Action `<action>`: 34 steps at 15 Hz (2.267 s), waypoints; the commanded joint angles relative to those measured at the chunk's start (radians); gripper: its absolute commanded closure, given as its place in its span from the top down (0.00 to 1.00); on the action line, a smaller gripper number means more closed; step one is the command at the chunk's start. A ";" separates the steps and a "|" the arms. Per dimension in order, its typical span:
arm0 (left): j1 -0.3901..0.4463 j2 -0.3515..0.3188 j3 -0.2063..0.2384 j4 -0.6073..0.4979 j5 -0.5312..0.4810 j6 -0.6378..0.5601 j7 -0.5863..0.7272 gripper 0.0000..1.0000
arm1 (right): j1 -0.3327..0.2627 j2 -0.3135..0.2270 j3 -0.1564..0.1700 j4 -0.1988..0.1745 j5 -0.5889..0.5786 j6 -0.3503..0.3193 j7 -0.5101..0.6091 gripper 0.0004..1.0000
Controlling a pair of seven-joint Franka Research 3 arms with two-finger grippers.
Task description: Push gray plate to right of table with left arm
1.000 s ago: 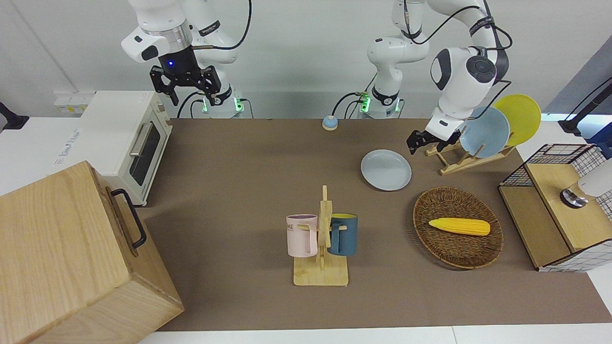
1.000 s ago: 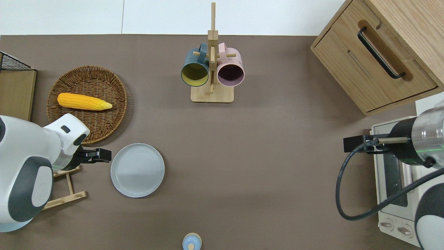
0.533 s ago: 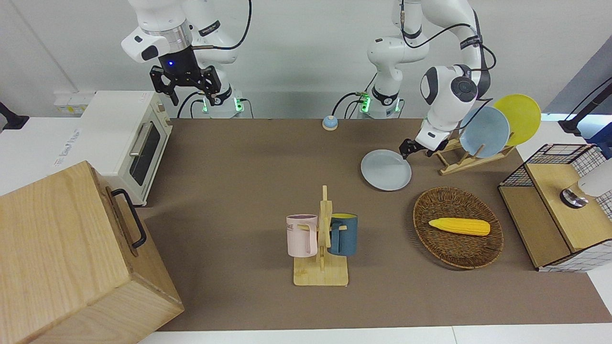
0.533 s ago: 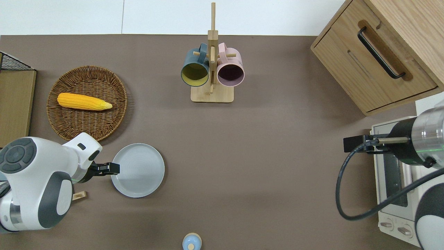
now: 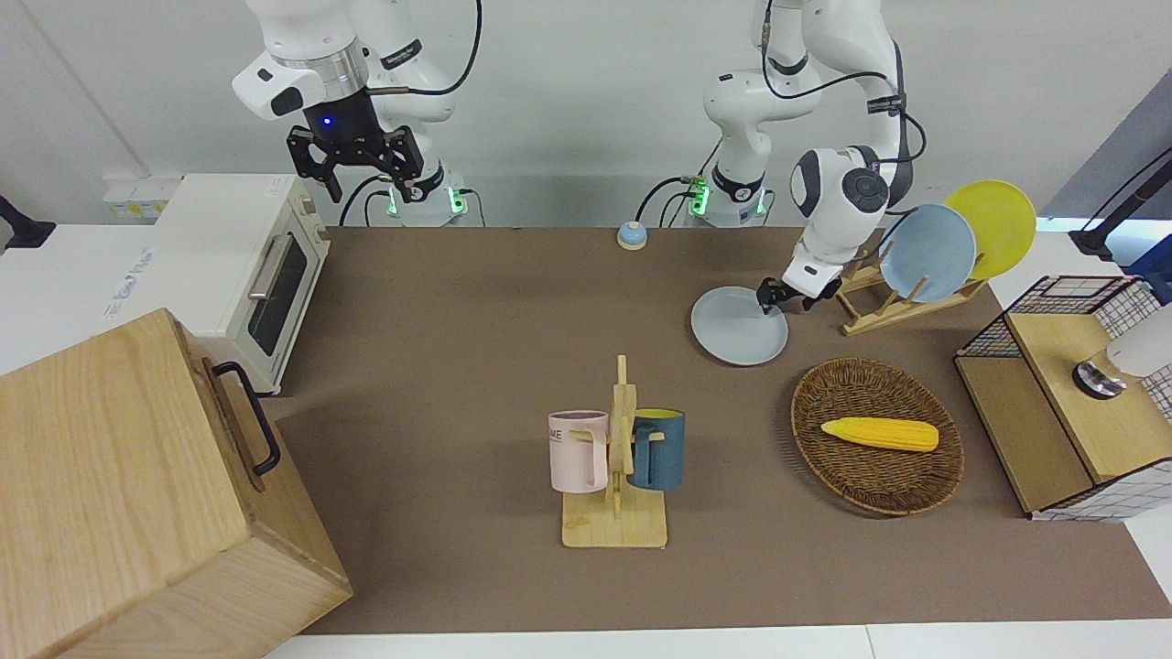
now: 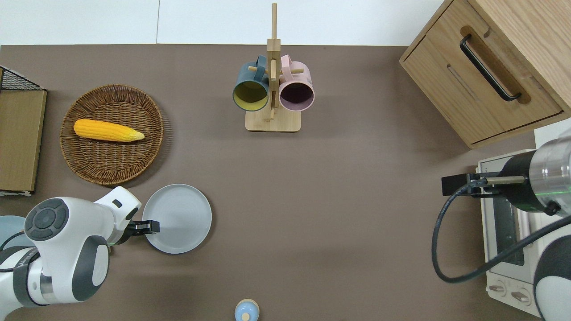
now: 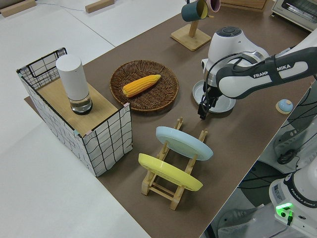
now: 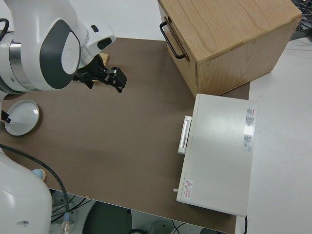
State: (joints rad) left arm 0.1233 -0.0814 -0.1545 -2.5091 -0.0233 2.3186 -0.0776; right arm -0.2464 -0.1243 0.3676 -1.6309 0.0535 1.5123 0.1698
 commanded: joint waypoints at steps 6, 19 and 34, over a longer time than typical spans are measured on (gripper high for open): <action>0.010 0.017 -0.011 -0.022 -0.081 0.048 0.004 0.15 | -0.030 -0.028 0.017 -0.027 0.022 -0.001 0.011 1.00; -0.004 0.017 -0.045 -0.022 -0.158 0.050 -0.051 0.00 | -0.030 -0.028 0.017 -0.027 0.022 -0.001 0.011 1.00; -0.148 0.038 -0.142 -0.022 -0.259 0.084 -0.270 0.00 | -0.030 -0.028 0.017 -0.027 0.022 -0.001 0.011 1.00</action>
State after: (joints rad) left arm 0.0310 -0.0755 -0.2961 -2.5109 -0.2560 2.3563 -0.3013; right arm -0.2465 -0.1243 0.3676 -1.6310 0.0535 1.5123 0.1698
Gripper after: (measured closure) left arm 0.965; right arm 0.004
